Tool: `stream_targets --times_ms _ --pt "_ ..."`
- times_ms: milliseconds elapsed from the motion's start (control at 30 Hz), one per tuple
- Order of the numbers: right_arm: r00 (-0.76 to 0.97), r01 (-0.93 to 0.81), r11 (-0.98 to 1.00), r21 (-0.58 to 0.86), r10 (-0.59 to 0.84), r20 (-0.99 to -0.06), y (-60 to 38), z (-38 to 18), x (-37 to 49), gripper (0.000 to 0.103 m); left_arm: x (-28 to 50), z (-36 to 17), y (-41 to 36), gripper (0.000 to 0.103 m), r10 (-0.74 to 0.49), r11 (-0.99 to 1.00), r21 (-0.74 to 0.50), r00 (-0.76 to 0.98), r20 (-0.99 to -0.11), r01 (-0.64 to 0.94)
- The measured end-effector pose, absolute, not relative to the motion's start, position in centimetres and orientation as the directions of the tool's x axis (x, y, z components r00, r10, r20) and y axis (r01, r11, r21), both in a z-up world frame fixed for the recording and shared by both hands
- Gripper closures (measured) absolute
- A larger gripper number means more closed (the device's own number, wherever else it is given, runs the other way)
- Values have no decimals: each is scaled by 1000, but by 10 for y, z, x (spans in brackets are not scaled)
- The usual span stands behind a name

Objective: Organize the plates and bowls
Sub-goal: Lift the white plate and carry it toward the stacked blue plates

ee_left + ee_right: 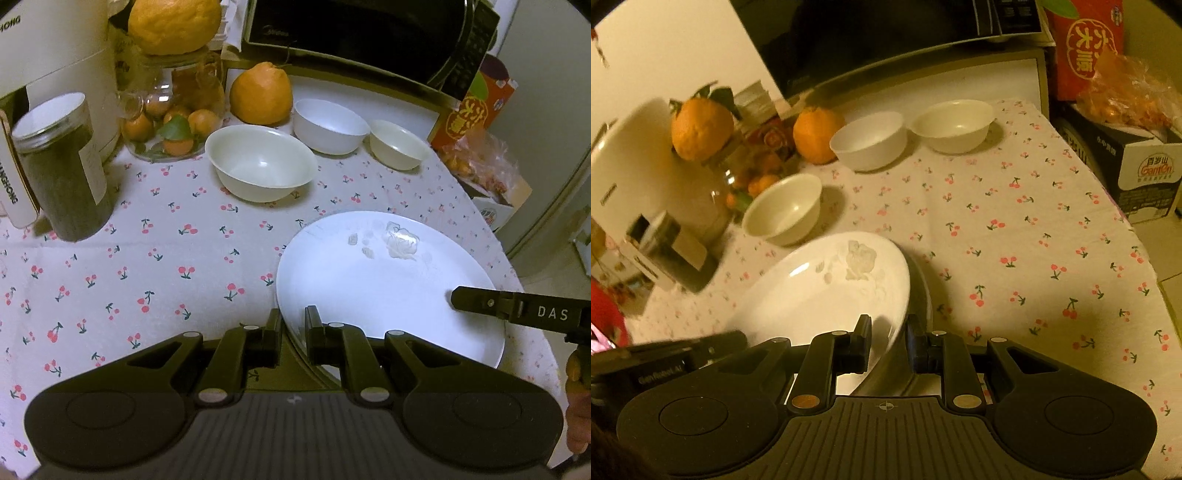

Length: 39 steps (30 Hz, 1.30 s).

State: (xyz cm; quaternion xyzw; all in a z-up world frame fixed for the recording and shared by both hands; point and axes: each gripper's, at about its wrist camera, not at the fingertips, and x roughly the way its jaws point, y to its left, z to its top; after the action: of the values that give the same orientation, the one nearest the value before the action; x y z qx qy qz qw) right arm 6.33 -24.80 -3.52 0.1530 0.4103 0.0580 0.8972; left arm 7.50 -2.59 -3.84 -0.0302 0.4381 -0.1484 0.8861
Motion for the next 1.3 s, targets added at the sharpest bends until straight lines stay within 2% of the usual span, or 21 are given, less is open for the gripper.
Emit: stream_targets --times_ms 567,867,967,1133,1200,1300 --pt "674 -45 987 154 144 -724 -231 -25 58 80 66 -40 -39 92 -230 959 -71 605 -762 275" --pt "663 -75 995 71 103 -742 -223 -23 57 80 67 -40 -40 91 -229 958 -69 602 -765 277" --pt "641 -69 996 54 86 -763 -223 -25 59 75 69 -40 -39 90 -235 958 -81 595 -769 274" --pt "616 -69 993 93 116 -779 -225 -28 61 68 72 -42 -36 83 -240 960 -101 580 -778 261" --pt "612 -75 992 105 129 -780 -224 -27 62 55 73 -42 -36 80 -246 960 -113 573 -782 258" --pt "602 -76 990 122 143 -785 -225 -27 63 50 74 -43 -36 79 -251 959 -123 564 -787 256"
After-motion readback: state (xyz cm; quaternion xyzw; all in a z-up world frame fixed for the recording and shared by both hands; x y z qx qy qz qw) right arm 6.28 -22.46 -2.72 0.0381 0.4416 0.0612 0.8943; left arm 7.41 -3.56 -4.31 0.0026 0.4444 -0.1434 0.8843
